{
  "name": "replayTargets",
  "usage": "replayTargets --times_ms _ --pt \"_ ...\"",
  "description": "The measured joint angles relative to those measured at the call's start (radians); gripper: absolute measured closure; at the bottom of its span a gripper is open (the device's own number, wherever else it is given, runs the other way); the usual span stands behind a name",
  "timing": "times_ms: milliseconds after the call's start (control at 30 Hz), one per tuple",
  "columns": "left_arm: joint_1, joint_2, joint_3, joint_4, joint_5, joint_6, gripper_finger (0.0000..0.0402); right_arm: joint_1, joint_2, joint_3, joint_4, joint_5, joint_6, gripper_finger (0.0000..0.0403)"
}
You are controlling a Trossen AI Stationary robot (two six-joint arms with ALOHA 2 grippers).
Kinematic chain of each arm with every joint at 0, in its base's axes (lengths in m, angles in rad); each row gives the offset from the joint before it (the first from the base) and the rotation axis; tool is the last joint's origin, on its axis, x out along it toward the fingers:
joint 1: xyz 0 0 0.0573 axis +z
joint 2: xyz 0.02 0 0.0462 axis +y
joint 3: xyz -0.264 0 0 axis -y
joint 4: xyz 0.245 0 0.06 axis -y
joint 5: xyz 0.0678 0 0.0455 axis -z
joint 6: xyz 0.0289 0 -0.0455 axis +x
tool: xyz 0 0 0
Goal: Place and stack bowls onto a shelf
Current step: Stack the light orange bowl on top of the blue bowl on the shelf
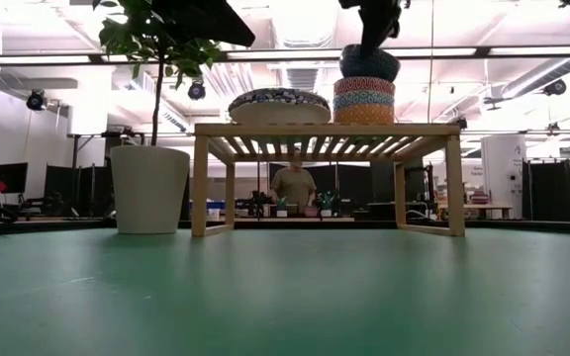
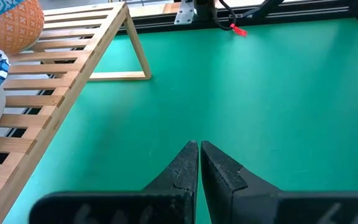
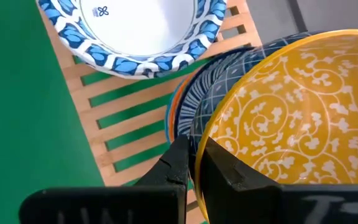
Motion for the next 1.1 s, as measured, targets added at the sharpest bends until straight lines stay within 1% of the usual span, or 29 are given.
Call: replayTargets --times_ms 433,533,833,967,1100 --pt "0.000 0.000 -0.006 0.001 0.000 0.000 0.0402 -0.009 0.000 -0.022 0.013 0.000 -0.012 0.0388" --pt "0.000 0.000 -0.008 0.000 0.000 0.000 0.0402 -0.009 0.000 -0.024 0.019 0.005 -0.003 0.0371" --pt "0.000 0.000 -0.008 0.001 0.000 0.000 0.0402 -0.009 -0.002 -0.025 0.023 0.005 0.030 0.0295" --pt "0.000 0.000 -0.008 0.001 0.000 0.000 0.0402 -0.009 -0.016 -0.025 0.022 0.002 0.070 0.0276" --pt "0.000 0.000 -0.008 0.001 0.000 0.000 0.0402 0.002 -0.039 -0.025 0.019 0.001 0.080 0.0270"
